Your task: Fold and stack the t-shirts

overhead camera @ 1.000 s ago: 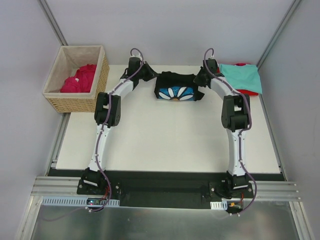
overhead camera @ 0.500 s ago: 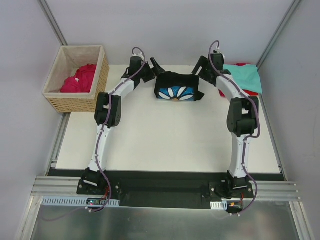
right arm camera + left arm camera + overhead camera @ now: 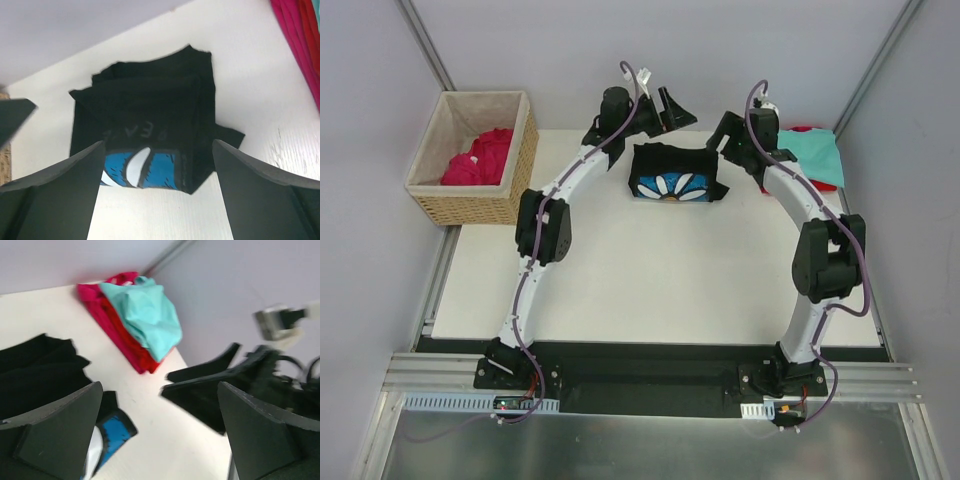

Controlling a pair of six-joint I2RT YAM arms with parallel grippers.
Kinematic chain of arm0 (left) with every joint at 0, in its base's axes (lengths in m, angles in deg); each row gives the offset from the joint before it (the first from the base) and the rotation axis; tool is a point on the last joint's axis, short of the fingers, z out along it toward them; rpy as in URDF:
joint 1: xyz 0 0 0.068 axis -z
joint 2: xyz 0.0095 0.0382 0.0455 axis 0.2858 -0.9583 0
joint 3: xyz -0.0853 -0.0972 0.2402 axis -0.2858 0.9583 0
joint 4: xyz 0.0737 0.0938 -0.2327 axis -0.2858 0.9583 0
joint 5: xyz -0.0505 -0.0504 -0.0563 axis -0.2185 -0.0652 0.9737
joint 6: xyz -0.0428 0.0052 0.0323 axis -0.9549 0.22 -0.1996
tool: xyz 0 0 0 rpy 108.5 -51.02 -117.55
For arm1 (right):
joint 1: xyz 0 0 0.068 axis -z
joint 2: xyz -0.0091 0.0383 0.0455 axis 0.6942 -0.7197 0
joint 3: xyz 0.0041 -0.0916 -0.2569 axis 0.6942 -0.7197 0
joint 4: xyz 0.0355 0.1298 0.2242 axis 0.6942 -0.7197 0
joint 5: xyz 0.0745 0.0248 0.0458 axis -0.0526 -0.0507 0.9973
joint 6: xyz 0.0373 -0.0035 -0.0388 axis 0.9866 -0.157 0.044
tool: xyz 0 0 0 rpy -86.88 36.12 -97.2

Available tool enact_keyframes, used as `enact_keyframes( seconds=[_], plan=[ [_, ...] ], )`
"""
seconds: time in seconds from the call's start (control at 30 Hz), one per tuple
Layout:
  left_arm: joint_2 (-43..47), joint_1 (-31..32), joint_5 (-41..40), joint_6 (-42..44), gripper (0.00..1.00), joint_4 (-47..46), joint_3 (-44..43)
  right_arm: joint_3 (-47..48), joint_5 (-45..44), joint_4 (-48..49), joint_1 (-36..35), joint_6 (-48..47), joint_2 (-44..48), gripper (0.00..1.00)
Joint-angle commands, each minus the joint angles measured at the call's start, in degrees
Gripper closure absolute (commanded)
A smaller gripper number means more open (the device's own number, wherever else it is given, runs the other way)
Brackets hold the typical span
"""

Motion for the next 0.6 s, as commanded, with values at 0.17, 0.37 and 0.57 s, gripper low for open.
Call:
enact_keyframes(
  seconds=[0.17, 0.37, 0.57],
  plan=[
    [-11.82, -1.75, 8.17, -12.72, 0.01, -14.53, -7.95, -6.77, 0.61, 2.15, -0.12, -0.41, 6.16, 0.09],
    [-19.46, -2.37, 8.25, -16.94, 0.01, -19.97, -8.38, -7.83, 0.79, 2.15, -0.21, -0.68, 6.34, 0.09],
    [-25.98, -2.11, 8.78, -23.54, 0.01, -25.26, -6.82, -8.70, 1.14, 2.24, -0.21, -0.94, 6.42, 0.09]
  ],
)
